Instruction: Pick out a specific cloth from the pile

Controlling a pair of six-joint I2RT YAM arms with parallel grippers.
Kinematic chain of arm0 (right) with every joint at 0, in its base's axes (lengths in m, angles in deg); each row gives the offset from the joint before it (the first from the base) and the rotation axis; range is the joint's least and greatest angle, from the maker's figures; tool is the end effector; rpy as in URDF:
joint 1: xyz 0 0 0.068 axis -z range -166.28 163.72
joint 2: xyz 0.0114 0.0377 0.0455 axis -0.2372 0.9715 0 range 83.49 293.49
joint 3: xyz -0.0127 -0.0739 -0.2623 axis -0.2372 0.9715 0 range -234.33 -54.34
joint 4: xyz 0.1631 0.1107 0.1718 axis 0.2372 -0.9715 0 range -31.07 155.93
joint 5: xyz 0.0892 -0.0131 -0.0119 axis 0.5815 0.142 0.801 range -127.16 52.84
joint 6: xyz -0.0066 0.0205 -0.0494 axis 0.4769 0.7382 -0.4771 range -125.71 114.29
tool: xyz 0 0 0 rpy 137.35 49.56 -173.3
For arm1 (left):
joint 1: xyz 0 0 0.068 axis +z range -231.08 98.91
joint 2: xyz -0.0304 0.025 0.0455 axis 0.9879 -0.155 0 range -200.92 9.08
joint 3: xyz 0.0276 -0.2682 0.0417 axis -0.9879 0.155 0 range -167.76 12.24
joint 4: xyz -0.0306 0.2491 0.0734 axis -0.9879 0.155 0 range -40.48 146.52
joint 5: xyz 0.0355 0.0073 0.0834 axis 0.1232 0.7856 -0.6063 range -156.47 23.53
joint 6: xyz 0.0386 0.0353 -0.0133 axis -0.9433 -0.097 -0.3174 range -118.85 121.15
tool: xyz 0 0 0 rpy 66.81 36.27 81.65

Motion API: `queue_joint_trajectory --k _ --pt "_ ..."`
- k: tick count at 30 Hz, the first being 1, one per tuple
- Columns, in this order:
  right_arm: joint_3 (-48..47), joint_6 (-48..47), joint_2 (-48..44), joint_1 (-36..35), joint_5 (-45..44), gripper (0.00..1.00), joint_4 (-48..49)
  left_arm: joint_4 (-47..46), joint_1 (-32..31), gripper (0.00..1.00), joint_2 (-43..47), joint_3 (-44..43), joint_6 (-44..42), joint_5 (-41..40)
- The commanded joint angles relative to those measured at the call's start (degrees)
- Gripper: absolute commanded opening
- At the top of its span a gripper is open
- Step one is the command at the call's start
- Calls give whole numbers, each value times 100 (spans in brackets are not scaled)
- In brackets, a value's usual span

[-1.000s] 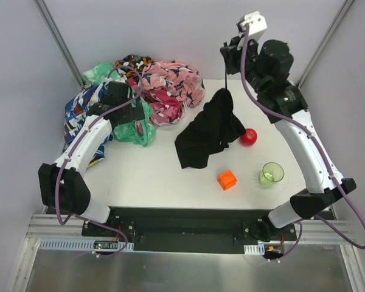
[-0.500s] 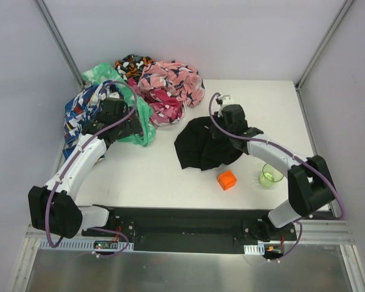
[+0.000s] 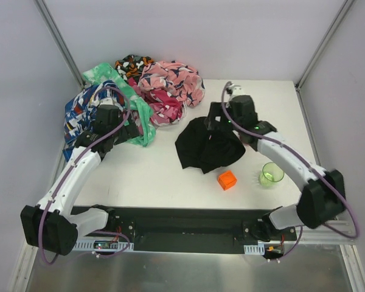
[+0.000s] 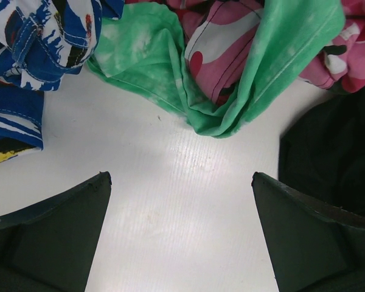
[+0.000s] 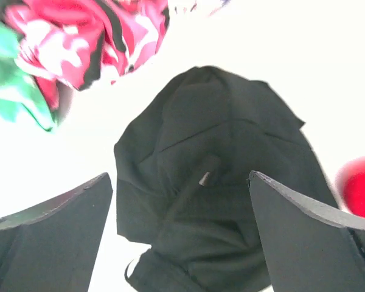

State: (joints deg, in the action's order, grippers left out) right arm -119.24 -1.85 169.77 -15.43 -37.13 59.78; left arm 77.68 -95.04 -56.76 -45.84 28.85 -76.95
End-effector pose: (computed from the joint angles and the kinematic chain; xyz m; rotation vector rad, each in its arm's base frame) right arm 0.3056 0.1706 0.2929 -0.4535 2.0200 0.3573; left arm 0.2452 -0.0543 0.3167 -0.3640 2.1631 -0.2098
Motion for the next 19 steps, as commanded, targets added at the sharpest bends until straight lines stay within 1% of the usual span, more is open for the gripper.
queue_joint_trajectory --k 1,4,5,8,11,15,19 --pt "-6 115 -1463 426 -942 96 -781 -65 -55 99 598 104 200 116" --pt "293 115 -2096 909 -1215 96 -975 -48 -63 99 818 122 235 169" --pt "425 107 -2315 1024 -1573 96 -1028 -39 -55 99 862 131 262 178" --pt "803 -51 -2887 1086 -2435 96 -1107 -30 -63 99 915 131 332 248" --pt "1225 62 -3406 1095 -2858 96 -1212 -30 -63 99 880 175 411 248" --pt "1682 229 -3846 1086 -3254 96 -1222 -21 -90 99 863 280 622 283" --pt "1920 186 -4206 1095 -3203 96 -1081 -21 -186 99 880 280 596 301"
